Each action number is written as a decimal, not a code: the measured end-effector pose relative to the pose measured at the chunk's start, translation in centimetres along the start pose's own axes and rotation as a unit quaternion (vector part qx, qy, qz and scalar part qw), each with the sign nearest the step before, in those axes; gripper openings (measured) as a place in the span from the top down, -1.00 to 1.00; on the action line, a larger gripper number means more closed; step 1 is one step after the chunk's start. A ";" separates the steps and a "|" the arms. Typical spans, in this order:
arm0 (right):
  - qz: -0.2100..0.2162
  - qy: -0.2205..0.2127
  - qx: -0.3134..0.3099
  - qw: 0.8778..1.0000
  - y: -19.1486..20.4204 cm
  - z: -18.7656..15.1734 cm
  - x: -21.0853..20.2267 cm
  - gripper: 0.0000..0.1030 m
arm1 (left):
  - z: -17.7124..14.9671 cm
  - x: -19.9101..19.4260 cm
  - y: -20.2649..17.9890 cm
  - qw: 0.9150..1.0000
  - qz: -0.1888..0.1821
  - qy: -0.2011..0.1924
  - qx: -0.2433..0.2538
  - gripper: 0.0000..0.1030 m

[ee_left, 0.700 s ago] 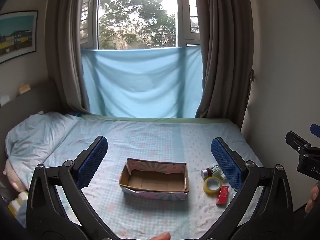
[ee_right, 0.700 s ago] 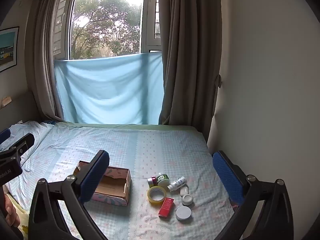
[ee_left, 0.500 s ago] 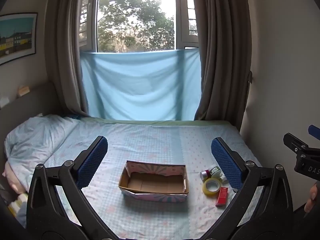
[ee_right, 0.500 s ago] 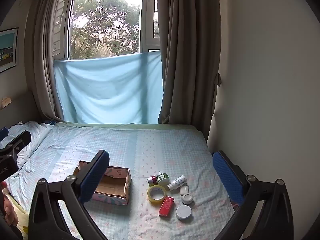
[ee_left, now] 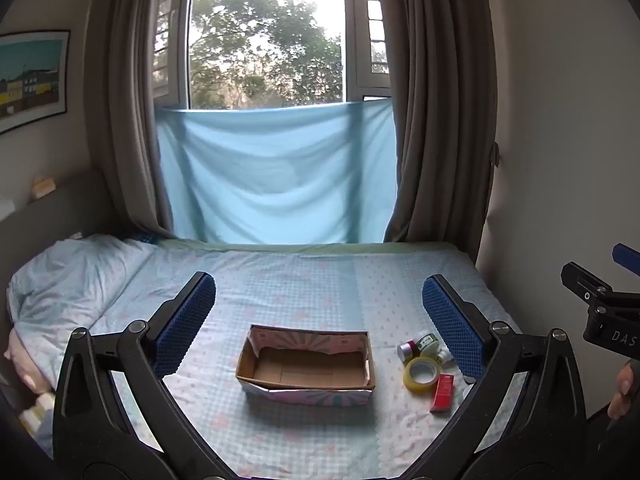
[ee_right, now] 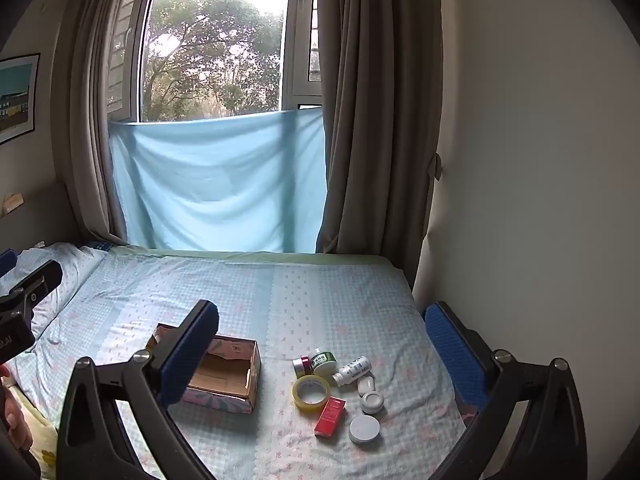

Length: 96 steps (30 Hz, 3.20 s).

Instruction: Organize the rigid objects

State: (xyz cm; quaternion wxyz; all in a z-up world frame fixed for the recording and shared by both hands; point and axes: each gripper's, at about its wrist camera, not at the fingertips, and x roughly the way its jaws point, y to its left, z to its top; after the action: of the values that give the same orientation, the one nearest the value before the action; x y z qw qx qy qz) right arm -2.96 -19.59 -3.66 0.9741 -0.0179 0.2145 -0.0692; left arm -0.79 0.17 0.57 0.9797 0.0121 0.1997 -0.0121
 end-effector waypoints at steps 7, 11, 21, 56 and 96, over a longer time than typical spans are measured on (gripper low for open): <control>0.002 -0.001 -0.001 1.000 0.2 0.2 0.1 -1.00 | 0.0 0.1 -0.1 1.000 0.000 0.003 0.001 -0.99; 0.001 -0.001 0.000 1.000 0.0 0.1 0.2 -1.00 | 0.1 0.1 0.1 1.000 -0.003 0.003 0.002 -0.99; -0.002 -0.004 0.003 1.000 -0.1 0.4 0.4 -1.00 | 0.3 0.2 0.2 1.000 -0.004 0.003 0.003 -0.99; -0.005 -0.005 0.002 1.000 0.2 0.2 0.3 -1.00 | -0.1 0.9 1.2 1.000 0.000 0.010 -0.007 -0.99; -0.072 0.069 0.027 0.995 -4.9 -6.6 7.9 -1.00 | -0.5 19.9 -9.4 0.963 -0.165 0.146 0.154 -0.99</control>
State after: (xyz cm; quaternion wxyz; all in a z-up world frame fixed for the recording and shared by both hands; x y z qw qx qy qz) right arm 0.70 -25.62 -12.60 0.9496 -0.0025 0.2776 -0.1457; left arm 17.06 -9.63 -7.84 0.9104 0.1315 0.3357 -0.2027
